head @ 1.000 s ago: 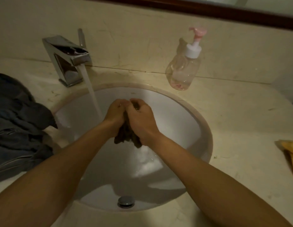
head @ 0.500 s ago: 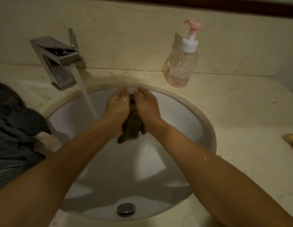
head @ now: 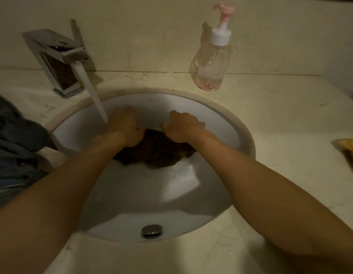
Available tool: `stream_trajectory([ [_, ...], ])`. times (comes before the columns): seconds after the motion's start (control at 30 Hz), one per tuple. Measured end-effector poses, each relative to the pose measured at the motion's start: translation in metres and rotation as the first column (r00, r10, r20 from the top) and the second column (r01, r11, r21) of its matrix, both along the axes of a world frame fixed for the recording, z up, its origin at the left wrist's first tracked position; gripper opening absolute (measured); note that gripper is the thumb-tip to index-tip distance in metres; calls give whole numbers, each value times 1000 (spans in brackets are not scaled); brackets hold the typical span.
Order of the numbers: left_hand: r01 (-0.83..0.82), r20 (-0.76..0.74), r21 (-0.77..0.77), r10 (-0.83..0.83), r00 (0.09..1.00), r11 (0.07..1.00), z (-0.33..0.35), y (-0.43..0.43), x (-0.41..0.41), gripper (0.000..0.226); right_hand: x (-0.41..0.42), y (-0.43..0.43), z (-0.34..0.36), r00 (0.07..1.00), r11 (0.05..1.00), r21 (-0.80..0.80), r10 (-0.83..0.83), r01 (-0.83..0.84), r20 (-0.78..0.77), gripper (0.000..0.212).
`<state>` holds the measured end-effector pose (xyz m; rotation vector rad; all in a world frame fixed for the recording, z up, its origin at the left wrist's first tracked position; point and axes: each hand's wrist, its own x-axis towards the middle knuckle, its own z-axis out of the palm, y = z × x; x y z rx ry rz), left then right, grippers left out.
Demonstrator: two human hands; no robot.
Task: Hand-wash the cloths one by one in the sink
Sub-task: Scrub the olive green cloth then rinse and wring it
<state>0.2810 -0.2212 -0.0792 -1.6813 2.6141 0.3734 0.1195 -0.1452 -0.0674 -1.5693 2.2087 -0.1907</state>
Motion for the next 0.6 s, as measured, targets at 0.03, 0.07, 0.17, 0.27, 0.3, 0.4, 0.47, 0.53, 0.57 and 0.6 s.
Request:
stream_trajectory([
  [0.03, 10, -14, -52, -11, 1000, 999, 1, 1, 2, 63, -2, 0, 0, 999, 999, -22, 34, -35, -35, 55],
  [0.07, 32, -48, -76, -35, 998, 997, 2, 0, 2, 57, -3, 1, -1, 996, 995, -53, 84, -85, -31, 54],
  [0.17, 215, -61, 75, -211, 976, 974, -5, 0, -1, 29, -6, -3, -8, 951, 949, 66, 310, -309, 1, 39],
  [0.27, 344, 228, 353, -436, 870, 870, -24, 3, -2, 58, -10, -3, -28, 905, 845, 358, 424, -396, 0, 52],
  [0.3, 334, 262, 381, -447, 855, 862, -31, 1, -1, 61, -12, -4, -36, 906, 848, 369, 422, -380, -37, 60],
  [0.4, 305, 241, 352, -401, 884, 885, -44, -4, 4, 73, -6, 0, -47, 911, 885, 323, 393, -336, -126, 74],
  [0.47, 332, 161, 331, -400, 902, 883, -38, 0, 5, 50, 1, 3, -44, 930, 914, 224, 361, -338, -71, 67],
  [0.53, 337, 68, 333, -379, 923, 880, -28, 3, 7, 34, 3, 6, -38, 957, 950, 121, 287, -289, 28, 51],
  [0.57, 318, 57, 339, -357, 932, 885, -21, 6, 11, 31, 3, 6, -34, 966, 963, 88, 251, -256, 67, 44],
  [0.6, 320, 36, 335, -352, 935, 886, -14, 7, 16, 27, 2, 6, -29, 974, 977, 54, 199, -206, 113, 39],
])
